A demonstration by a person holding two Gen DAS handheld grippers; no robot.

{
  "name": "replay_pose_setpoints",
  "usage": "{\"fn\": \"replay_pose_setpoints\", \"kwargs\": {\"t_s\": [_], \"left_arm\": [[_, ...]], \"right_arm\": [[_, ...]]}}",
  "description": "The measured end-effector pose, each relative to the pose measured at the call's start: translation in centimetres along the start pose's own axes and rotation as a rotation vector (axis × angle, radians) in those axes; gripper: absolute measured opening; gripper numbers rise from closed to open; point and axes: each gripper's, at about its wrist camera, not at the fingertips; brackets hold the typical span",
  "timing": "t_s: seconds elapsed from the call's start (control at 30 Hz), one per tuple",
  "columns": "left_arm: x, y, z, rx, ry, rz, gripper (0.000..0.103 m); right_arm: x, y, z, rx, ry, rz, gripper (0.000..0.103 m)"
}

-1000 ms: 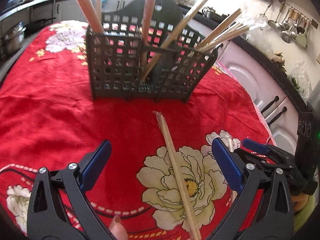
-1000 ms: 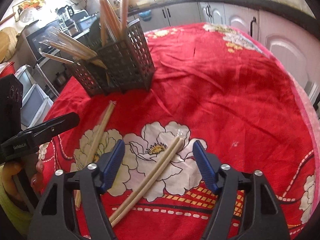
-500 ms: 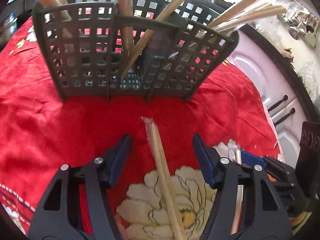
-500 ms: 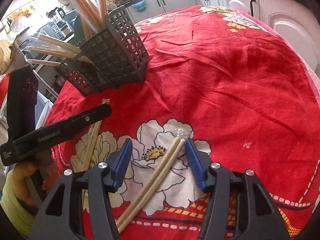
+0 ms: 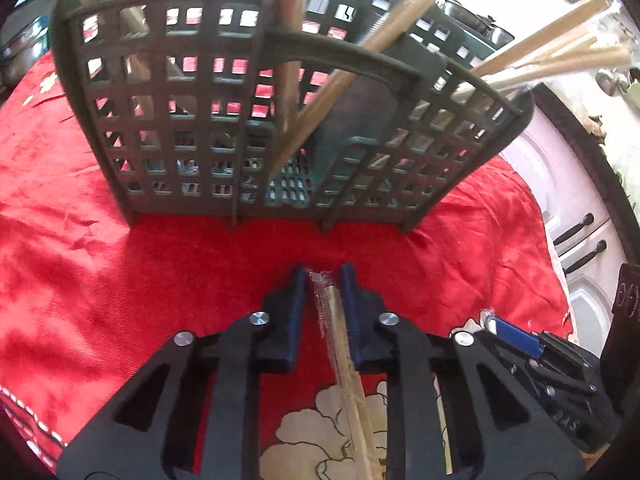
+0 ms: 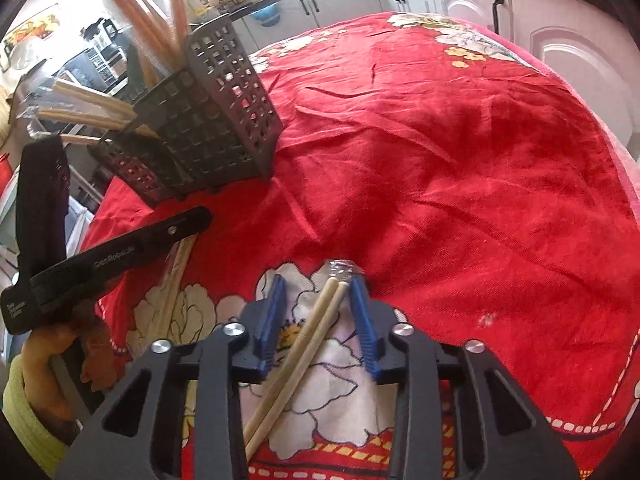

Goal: Organize utensils
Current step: 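Close the right gripper on a chopstick pair while the left gripper closes on another, then lift both held chopsticks up and carry them over the basket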

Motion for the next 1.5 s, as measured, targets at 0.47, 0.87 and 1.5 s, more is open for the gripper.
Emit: {"fn": "replay_pose_setpoints", "kwargs": {"t_s": [0.47, 0.87, 1.5], "left_arm": [[1.4, 5.6, 2.0, 0.099, 0.063, -0.083, 0.005], [1.3, 12.4, 0.0, 0.147, -0.014, -0.200, 0.004], [0.4, 20.7, -3.4, 0.169, -0.121, -0.373, 0.004]], "right_arm": [[-0.7, 1.6, 0.8, -0.104, -0.027, -0.010, 0.014], [-1.5, 7.3, 5.9, -0.198, 0.121, -0.157, 0.007], [-2.6, 13.5, 9.8, -0.273, 0.240, -0.339, 0.006]]}}
Point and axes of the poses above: each gripper's, at about its wrist camera, not at the fingertips, and y roughly against the way its jaws point, z to its left, x to its underside, and after that the axes turned 14 degrees about x, right-handed
